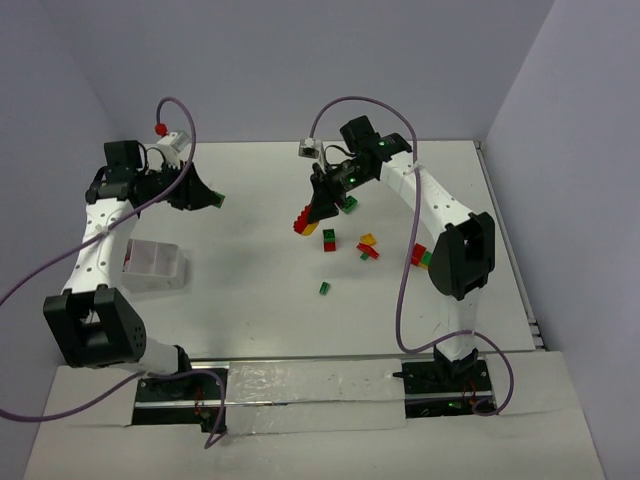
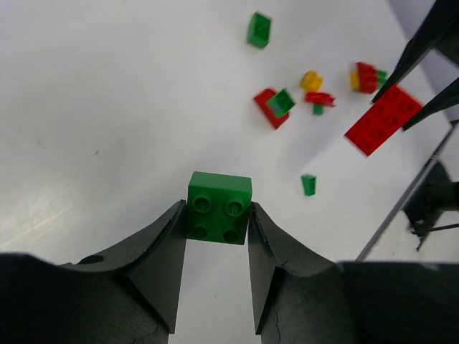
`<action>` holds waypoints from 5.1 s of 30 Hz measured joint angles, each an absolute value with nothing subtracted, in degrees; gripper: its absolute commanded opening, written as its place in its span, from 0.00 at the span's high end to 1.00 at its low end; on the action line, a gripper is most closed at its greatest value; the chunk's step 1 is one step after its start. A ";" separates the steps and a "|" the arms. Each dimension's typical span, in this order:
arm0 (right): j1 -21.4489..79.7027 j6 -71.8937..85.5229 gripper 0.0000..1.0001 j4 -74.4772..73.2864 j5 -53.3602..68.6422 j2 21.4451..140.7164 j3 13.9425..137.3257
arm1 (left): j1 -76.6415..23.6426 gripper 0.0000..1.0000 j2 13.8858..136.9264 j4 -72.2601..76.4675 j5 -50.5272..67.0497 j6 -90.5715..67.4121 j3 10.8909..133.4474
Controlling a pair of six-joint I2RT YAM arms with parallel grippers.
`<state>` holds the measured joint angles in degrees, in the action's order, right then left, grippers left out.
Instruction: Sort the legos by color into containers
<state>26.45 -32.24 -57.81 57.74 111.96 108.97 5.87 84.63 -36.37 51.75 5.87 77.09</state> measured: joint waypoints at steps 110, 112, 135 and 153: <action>29.36 -9.75 0.39 -36.36 67.24 111.87 109.19 | -13.78 1.00 95.61 -49.29 64.71 16.66 92.51; 29.36 -8.89 0.32 -36.37 67.05 111.87 109.19 | -13.78 1.00 95.61 -48.93 64.54 15.72 92.51; 28.59 -12.74 1.00 -37.62 66.75 111.87 109.16 | -12.88 1.00 95.61 -42.84 65.56 8.14 92.31; 27.86 -24.55 1.00 -50.34 62.11 112.67 111.23 | 8.98 0.33 83.83 -44.05 59.75 6.75 86.09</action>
<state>27.86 -24.55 -50.34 62.11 112.67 111.23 8.98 83.83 -44.05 59.75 6.75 86.09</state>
